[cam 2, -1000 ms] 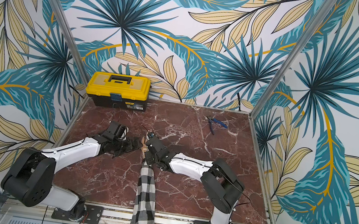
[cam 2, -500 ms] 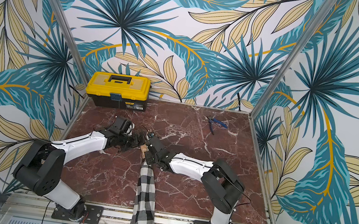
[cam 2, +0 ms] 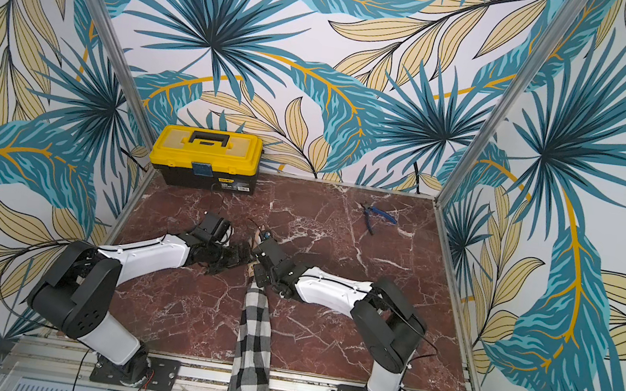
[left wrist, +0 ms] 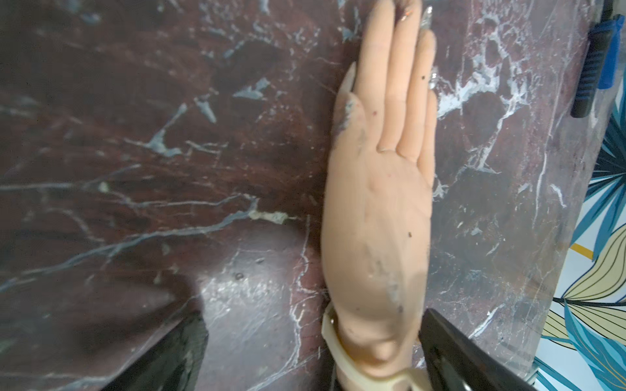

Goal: Take off the watch
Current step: Take off the watch from the hand.

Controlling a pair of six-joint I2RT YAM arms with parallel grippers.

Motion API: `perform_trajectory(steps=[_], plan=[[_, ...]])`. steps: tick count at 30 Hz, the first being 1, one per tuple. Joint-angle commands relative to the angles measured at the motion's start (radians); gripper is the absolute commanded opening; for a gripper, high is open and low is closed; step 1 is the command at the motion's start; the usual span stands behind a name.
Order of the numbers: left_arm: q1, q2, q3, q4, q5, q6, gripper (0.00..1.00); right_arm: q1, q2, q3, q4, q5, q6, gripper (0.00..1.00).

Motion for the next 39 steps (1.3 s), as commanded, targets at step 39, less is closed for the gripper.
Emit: perform_trajectory(steps=[39], plan=[[-0.006,-0.129,0.045,0.001,-0.049,-0.03,0.99,-0.078,-0.272,-0.085,-0.052,0.093,0.141,0.0]])
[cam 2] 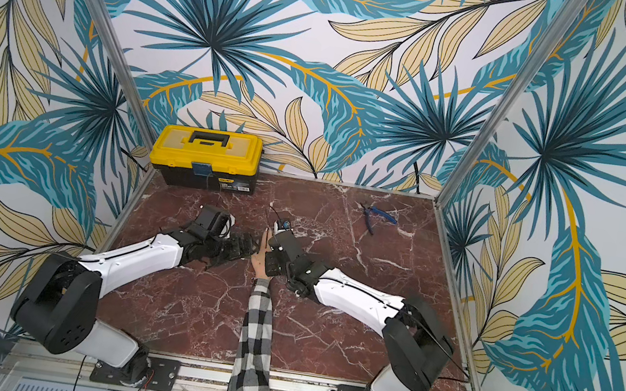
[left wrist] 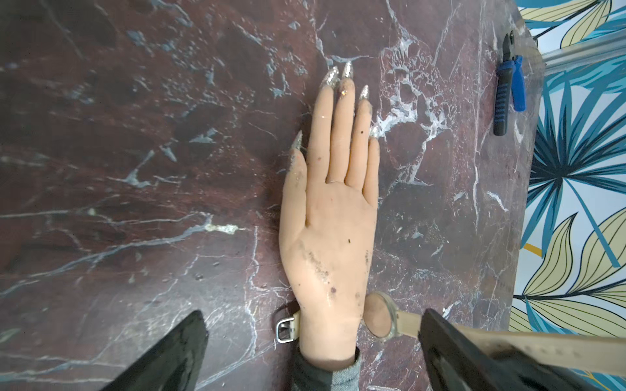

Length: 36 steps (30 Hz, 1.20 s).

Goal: Take off the watch
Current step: Take off the watch from the hand, then place the watch at the center of the board.

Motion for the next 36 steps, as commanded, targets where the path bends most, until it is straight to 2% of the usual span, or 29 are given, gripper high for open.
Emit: perform_trajectory(steps=[1,7,14,22,28,33,36], plan=[[0.017,-0.038,-0.013,0.004,-0.02,-0.003,0.99,-0.02,-0.08,-0.038,-0.038,0.053,0.058,0.0],[0.034,-0.036,-0.027,0.003,-0.007,0.01,0.99,-0.112,-0.19,-0.072,-0.113,0.091,0.11,0.0],[0.043,-0.03,-0.042,0.003,-0.008,0.021,1.0,-0.236,-0.327,-0.098,-0.321,0.179,0.155,0.0],[0.047,-0.023,-0.057,0.006,-0.007,0.04,0.99,-0.346,-0.461,-0.076,-0.667,0.382,0.189,0.0],[0.047,-0.018,-0.073,0.007,-0.007,0.049,0.99,-0.356,-0.444,-0.056,-0.818,0.462,0.189,0.0],[0.047,-0.015,-0.082,0.024,-0.003,0.054,0.99,-0.351,-0.318,-0.05,-0.81,0.393,0.196,0.0],[0.047,-0.013,-0.082,0.025,-0.002,0.06,1.0,-0.314,-0.216,-0.036,-0.762,0.367,0.223,0.0]])
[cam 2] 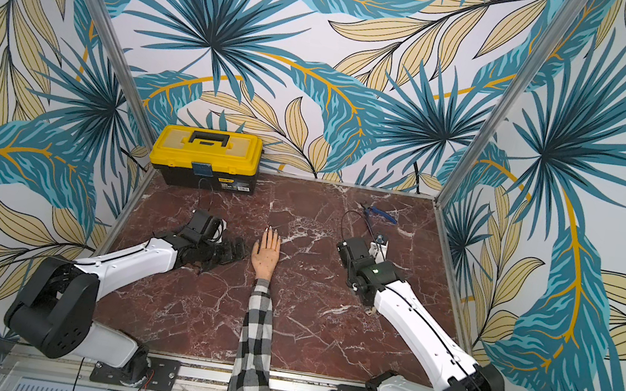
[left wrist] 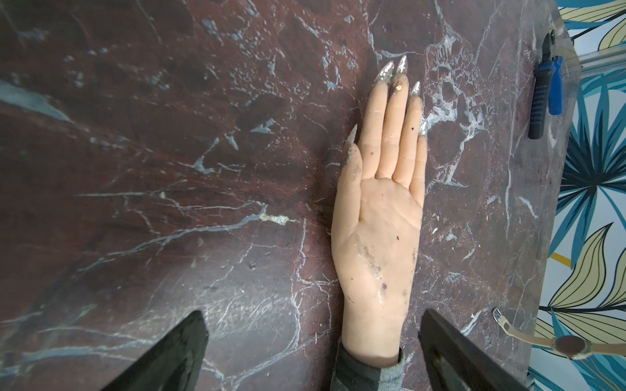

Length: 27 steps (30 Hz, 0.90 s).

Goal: Take off the watch
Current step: Place the watch at the center of the board.

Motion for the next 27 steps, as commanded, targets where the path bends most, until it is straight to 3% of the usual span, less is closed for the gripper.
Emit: perform_trajectory(steps=[1,14,24,25,27], plan=[[0.006,0.008,-0.009,0.02,0.0,0.023,0.99,0.043,0.108,0.032,0.008,-0.028,0.048,0.0],[0.006,0.055,-0.011,0.058,0.014,0.027,0.99,0.114,0.522,0.294,0.08,-0.033,0.06,0.0],[0.007,0.064,-0.013,0.058,0.006,0.024,0.99,0.115,0.646,0.394,0.142,-0.098,0.003,0.0],[0.006,0.066,-0.013,0.058,0.007,0.024,0.99,0.116,0.652,0.4,0.164,-0.137,-0.006,0.02],[0.006,0.067,-0.015,0.058,0.006,0.022,1.0,0.121,0.657,0.419,0.211,-0.215,-0.026,0.25]])
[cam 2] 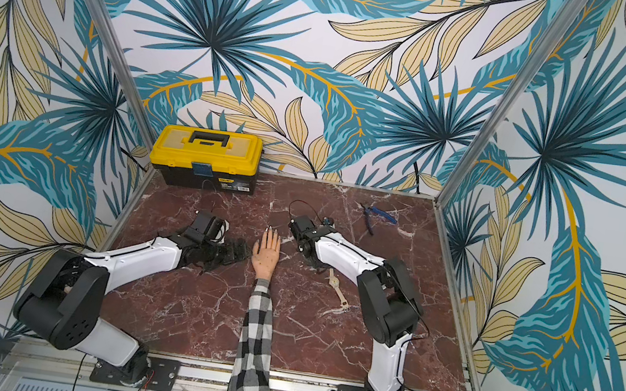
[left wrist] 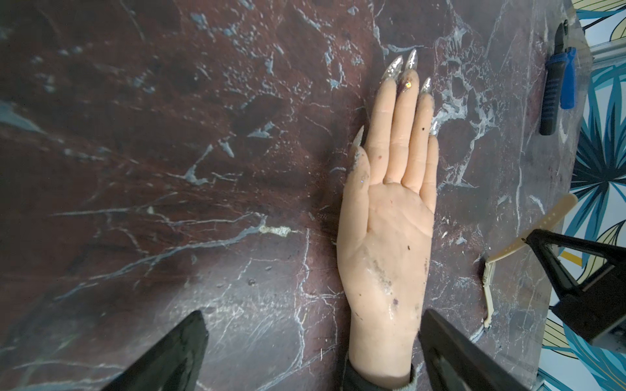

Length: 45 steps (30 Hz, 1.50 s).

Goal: Take off the watch
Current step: Place the watch at the center of the board, then reset both arms

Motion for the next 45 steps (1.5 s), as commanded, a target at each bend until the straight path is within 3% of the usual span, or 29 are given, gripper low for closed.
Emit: perform_trajectory(steps=[1,4,6,7,17,29,34,39,45], plan=[[0.006,0.013,-0.015,0.015,0.0,0.005,0.99,0.019,0.016,0.045,0.081,-0.134,-0.041,0.4],[0.006,0.007,-0.017,0.015,-0.006,0.004,0.99,0.035,0.007,0.114,0.092,-0.202,-0.04,0.71],[0.006,-0.001,-0.015,0.014,-0.01,0.004,0.99,0.037,-0.009,0.157,0.088,-0.233,-0.034,0.97],[0.006,-0.006,-0.012,0.014,-0.01,0.006,0.99,0.037,-0.02,0.176,0.089,-0.245,-0.036,0.99],[0.013,-0.066,0.078,0.007,-0.077,0.109,0.99,0.014,-0.194,0.18,0.14,-0.268,-0.109,0.99],[0.015,-0.216,0.162,0.015,-0.636,0.48,1.0,-0.164,-0.415,-0.107,0.219,-0.149,-0.151,1.0],[0.019,-0.237,0.12,0.074,-0.764,0.612,0.99,-0.25,-0.527,-0.319,0.399,-0.061,-0.237,0.99],[0.111,-0.375,-0.123,0.369,-0.688,0.693,0.99,-0.385,-0.63,-0.508,0.568,-0.081,-0.334,0.99],[0.2,-0.37,-0.283,0.587,-0.639,0.721,0.99,-0.523,-0.673,-0.701,0.752,-0.031,-0.432,1.0]])
